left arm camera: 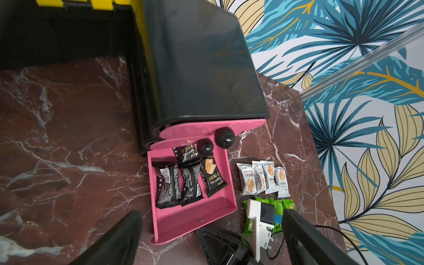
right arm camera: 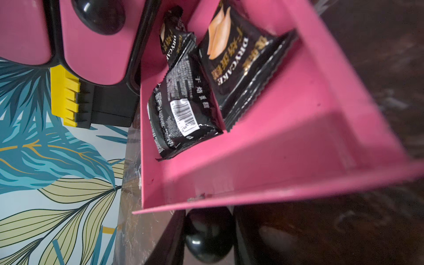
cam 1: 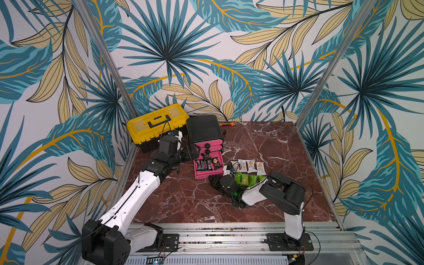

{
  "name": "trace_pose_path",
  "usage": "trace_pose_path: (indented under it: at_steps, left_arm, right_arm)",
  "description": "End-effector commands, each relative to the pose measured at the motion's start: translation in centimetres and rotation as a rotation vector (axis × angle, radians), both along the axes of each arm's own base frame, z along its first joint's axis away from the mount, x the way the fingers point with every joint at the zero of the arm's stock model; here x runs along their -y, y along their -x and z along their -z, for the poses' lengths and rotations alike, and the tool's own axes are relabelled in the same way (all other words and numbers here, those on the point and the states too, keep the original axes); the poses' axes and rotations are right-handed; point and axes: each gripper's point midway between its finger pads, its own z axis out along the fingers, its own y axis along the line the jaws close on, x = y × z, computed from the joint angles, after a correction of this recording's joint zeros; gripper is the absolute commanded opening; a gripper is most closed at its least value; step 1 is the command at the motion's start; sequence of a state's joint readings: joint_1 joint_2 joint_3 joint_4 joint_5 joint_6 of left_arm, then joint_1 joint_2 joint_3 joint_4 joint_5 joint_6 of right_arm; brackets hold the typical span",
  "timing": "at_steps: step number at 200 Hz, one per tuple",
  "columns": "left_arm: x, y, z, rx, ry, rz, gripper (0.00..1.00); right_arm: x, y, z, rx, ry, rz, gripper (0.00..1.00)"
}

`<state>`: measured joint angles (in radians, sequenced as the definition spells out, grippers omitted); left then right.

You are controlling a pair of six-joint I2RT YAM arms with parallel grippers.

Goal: Take the cookies out of the drawer
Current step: Open the drawer in the storage box.

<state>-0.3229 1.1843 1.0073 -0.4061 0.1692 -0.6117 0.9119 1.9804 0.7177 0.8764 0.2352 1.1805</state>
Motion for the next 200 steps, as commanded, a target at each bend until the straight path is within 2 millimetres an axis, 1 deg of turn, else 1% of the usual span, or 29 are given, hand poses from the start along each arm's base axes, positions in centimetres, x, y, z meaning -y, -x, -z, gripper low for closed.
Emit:
trace_pose_path:
  at_steps: [1, 28, 78, 107, 111, 125, 139, 151, 158, 168, 177, 188, 200]
  left_arm:
    - [-0.6, 1.6, 1.5, -0.046, -0.014, -0.045, 1.0]
    - [-1.1, 2.8, 2.6, -0.055, -0.032, -0.067, 1.0]
    - [-1.9, 3.8, 3.7, -0.075, -0.028, -0.097, 1.0]
    - [-1.9, 4.4, 4.2, -0.086, -0.018, -0.097, 1.0]
    - [-1.9, 4.4, 4.2, -0.087, -0.019, -0.097, 1.0]
    - [-2.0, 4.6, 4.5, -0.09, -0.022, -0.094, 1.0]
    - [-2.1, 4.8, 4.8, -0.101, -0.024, -0.096, 1.0]
    - [-2.2, 5.0, 4.9, -0.104, -0.025, -0.097, 1.0]
    - [-2.3, 5.1, 4.9, -0.102, -0.027, -0.099, 1.0]
    - [-2.4, 5.2, 4.8, -0.086, -0.03, -0.102, 1.0]
    - [-2.4, 5.0, 4.7, -0.056, -0.031, -0.095, 1.0]
    - [-2.6, 4.5, 4.9, -0.018, -0.037, -0.092, 1.0]
    - [-3.2, 4.1, 5.6, -0.032, -0.028, -0.107, 1.0]
  right_arm:
    - [2.6, 3.0, 5.5, -0.123, 0.189, -0.026, 0.21]
    - [2.5, 3.4, 5.7, -0.125, 0.209, -0.042, 0.21]
    - [2.9, 3.8, 5.4, -0.119, 0.254, -0.044, 0.21]
    - [2.9, 4.2, 5.1, -0.121, 0.269, -0.05, 0.22]
    - [2.9, 4.2, 5.2, -0.121, 0.271, -0.052, 0.23]
    - [2.6, 4.4, 5.0, -0.113, 0.275, -0.068, 0.35]
    - [2.6, 4.6, 4.8, -0.106, 0.289, -0.068, 0.38]
    - [2.9, 4.7, 4.5, -0.098, 0.305, -0.066, 0.45]
    - [3.1, 4.7, 4.0, -0.087, 0.315, -0.064, 0.49]
    - [3.6, 4.8, 3.3, -0.074, 0.334, -0.058, 0.54]
    - [3.7, 4.8, 2.4, -0.052, 0.352, -0.066, 0.58]
    - [3.8, 4.9, 1.3, -0.029, 0.379, -0.079, 0.59]
    - [4.0, 4.8, 0.0, -0.011, 0.418, -0.093, 0.6]
